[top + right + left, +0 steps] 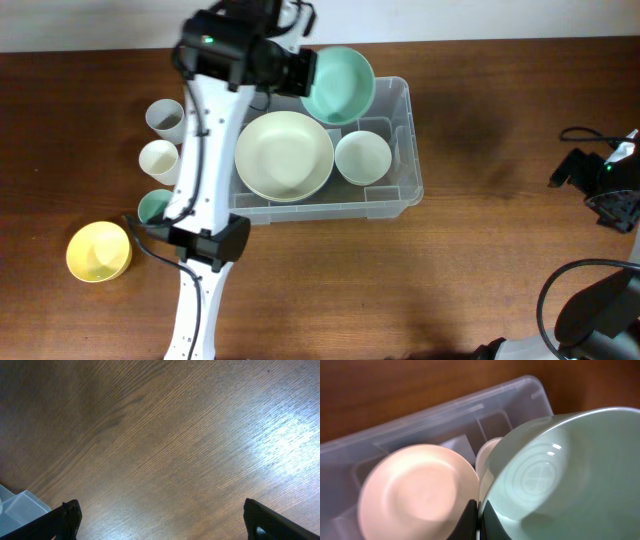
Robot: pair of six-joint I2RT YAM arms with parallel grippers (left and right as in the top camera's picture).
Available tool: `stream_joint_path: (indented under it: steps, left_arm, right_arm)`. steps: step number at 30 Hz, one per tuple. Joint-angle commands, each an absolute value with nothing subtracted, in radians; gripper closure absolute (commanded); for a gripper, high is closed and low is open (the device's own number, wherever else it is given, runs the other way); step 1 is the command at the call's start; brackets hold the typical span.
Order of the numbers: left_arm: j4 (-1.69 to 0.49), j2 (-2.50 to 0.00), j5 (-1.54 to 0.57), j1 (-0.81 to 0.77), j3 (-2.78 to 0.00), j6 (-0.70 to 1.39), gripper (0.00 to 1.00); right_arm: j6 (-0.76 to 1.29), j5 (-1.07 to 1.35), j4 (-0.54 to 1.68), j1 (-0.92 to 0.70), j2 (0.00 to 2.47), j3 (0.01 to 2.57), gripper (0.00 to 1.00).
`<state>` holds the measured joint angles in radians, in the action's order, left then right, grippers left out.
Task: Pack container
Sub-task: 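Lift the green bowl and carry it over the white bowl in the bin, then lower the green bowl onto the white bowl and open the left gripper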
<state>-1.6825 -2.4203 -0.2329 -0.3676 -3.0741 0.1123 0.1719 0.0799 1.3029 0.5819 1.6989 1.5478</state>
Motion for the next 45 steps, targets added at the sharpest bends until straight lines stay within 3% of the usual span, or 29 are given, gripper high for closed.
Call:
stream_joint_path:
  steps: [1,13,28,36,39,45]
  left_arm:
    - [-1.684,-2.488,-0.237,-0.394,-3.01,0.096,0.99]
    - [-1.59,-2.554,-0.292,-0.471,-2.814,0.096,0.99]
    - [-1.573,-2.655,-0.282,-0.469,-2.807,0.096,0.99]
    - [-1.564,-2.655,-0.254,-0.469,-2.807,0.096,0.89]
    - [-1.564,-2.655,-0.255,-0.469,-2.807,0.096,0.78]
    - [-1.564,-2.655,-0.255,-0.469,-2.807,0.096,0.77]
  right_arm:
    - [0.165,0.082,1.3,0.583,1.692,1.543,0.01]
    - [0.165,0.082,1.3,0.583,1.692,1.543,0.01]
    - [0.165,0.082,1.301,0.583,1.692,1.543,0.01]
    - [0.165,0.082,1.301,0.583,1.692,1.543,0.01]
    - [0.165,0.082,1.301,0.583,1.692,1.543,0.01]
    - [0.165,0.082,1.301,0.583,1.692,1.543,0.01]
